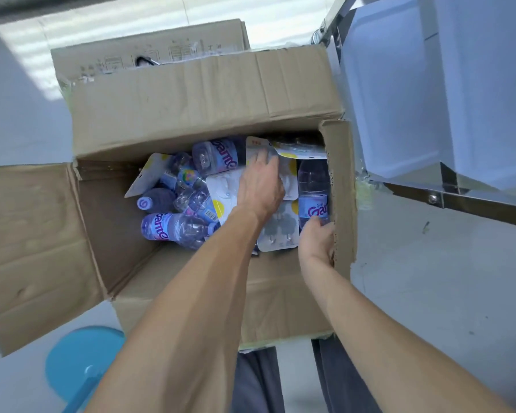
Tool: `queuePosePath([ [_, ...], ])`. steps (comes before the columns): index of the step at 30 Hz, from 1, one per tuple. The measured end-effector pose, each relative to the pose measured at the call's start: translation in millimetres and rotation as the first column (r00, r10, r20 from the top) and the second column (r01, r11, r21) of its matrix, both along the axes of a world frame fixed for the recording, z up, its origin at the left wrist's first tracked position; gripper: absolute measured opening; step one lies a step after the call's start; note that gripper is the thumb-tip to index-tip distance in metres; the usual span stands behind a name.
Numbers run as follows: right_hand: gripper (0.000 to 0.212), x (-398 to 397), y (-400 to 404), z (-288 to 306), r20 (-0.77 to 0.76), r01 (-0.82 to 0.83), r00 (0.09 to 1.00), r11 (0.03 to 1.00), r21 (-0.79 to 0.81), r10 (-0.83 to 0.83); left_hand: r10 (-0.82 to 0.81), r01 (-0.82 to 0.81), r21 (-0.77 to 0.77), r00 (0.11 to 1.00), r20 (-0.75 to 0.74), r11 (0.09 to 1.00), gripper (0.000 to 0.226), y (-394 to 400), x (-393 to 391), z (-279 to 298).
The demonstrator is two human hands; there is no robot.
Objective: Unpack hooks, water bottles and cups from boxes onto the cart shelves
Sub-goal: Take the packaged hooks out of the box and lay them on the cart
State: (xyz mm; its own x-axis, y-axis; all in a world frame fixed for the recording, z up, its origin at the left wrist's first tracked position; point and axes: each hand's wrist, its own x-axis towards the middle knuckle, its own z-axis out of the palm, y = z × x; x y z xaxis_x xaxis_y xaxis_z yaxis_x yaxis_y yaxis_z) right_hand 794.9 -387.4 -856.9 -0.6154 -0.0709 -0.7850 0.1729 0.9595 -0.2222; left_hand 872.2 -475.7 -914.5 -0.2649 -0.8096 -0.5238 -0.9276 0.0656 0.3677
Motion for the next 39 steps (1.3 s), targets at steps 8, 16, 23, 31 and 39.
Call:
queuePosePath([
  [8,0.032,-33.7,-5.3,7.7,-0.448,-0.494,0.817,0.841,-0.221,0.363,-0.1,0.069,0.174,0.979,0.179,0.982,0.017,17.7,4.6,-4.5],
  [16,0.033,-27.7,-118.7,-36.9,-0.298,-0.825,0.559,0.555,-0.106,0.773,0.239,-0.261,0.064,0.942,0.236,0.963,0.018,54.3,27.7,-3.8],
  [23,0.044,-28.9,-124.9,-75.2,-0.033,-0.859,0.488,0.487,0.157,0.872,0.432,-0.469,0.05,0.846,0.312,0.882,0.042,94.5,43.7,-2.6],
  [31,0.054,-41.2,-91.7,-85.7,0.091,-0.851,0.522,0.51,0.122,0.848,0.771,-0.779,-0.056,0.603,0.202,0.624,0.032,111.0,77.0,1.8],
  [39,0.038,-22.4,-81.2,-95.3,-0.062,-0.899,0.35,0.354,0.257,0.935,0.837,-0.846,-0.078,0.502,0.219,0.528,0.035,109.9,120.7,-5.7],
])
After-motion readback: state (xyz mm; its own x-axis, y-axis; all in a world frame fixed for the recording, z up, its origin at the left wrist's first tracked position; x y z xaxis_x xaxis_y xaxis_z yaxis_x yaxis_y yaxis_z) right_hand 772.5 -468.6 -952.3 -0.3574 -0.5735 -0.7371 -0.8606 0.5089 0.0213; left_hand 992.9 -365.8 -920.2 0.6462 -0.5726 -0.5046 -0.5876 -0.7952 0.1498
